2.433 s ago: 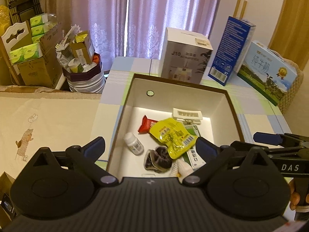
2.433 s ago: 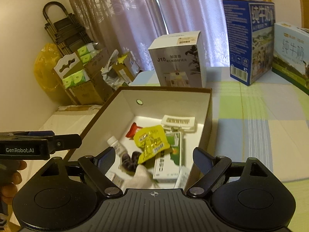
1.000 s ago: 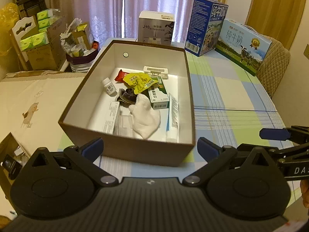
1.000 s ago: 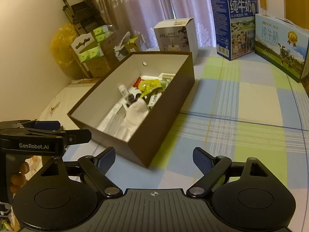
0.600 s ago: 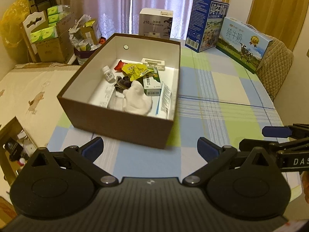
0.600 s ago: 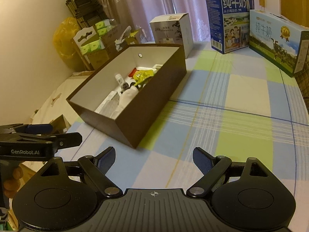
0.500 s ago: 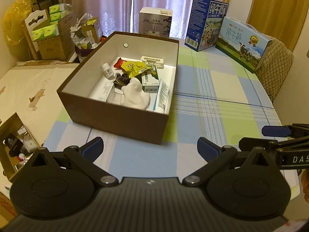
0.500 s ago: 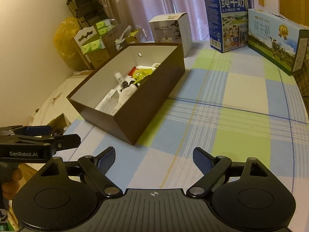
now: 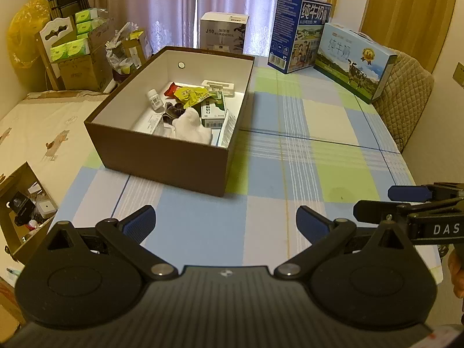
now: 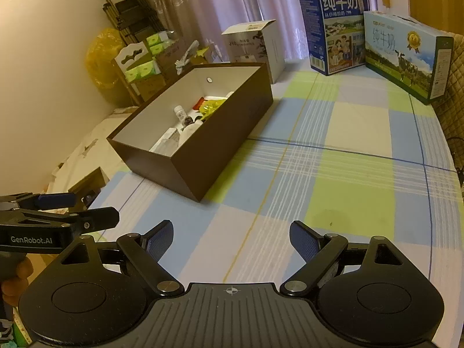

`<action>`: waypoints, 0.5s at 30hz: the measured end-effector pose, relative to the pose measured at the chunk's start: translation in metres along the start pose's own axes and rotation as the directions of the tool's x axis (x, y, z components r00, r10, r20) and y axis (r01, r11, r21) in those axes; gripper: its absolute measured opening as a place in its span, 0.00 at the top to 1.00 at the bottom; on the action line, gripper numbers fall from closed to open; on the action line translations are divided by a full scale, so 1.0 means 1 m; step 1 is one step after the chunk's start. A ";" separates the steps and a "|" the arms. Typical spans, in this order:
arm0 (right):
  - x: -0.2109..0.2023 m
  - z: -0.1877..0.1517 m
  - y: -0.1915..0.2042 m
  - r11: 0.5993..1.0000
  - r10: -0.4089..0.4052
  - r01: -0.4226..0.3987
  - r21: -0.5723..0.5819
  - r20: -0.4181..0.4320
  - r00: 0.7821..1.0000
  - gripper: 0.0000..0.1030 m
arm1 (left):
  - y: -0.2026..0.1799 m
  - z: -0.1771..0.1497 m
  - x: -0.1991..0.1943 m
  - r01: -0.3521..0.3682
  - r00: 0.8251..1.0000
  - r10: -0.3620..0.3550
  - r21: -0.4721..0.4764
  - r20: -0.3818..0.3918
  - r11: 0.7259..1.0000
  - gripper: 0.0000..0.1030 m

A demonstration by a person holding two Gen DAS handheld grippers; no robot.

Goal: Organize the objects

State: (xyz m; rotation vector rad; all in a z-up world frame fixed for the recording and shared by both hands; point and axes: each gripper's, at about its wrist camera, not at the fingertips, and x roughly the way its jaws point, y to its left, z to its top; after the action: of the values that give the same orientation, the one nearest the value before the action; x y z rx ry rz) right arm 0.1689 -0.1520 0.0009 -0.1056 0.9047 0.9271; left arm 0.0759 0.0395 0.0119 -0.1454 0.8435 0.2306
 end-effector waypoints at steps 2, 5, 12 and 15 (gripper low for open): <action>-0.003 -0.003 0.000 1.000 -0.001 0.001 0.000 0.002 1.000 0.18 | -0.001 -0.003 -0.003 -0.002 1.000 0.002 -0.001 0.000 1.000 0.01; -0.008 -0.007 0.001 1.000 -0.003 0.003 0.002 0.004 1.000 0.18 | -0.002 -0.008 -0.007 -0.005 1.000 0.005 0.002 0.001 1.000 0.01; -0.018 -0.017 0.004 1.000 -0.013 0.013 0.003 0.012 1.000 0.18 | -0.005 -0.018 -0.016 0.004 1.000 -0.004 0.011 0.006 1.000 0.01; -0.022 -0.020 0.004 1.000 -0.017 0.017 0.002 0.012 1.000 0.18 | -0.007 -0.022 -0.019 0.006 1.000 -0.006 0.013 0.006 1.000 0.01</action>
State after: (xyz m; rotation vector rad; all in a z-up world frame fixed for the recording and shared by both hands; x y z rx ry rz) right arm 0.1469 -0.1722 0.0044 -0.1057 0.8919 0.9100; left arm 0.0495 0.0252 0.0124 -0.1352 0.8387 0.2200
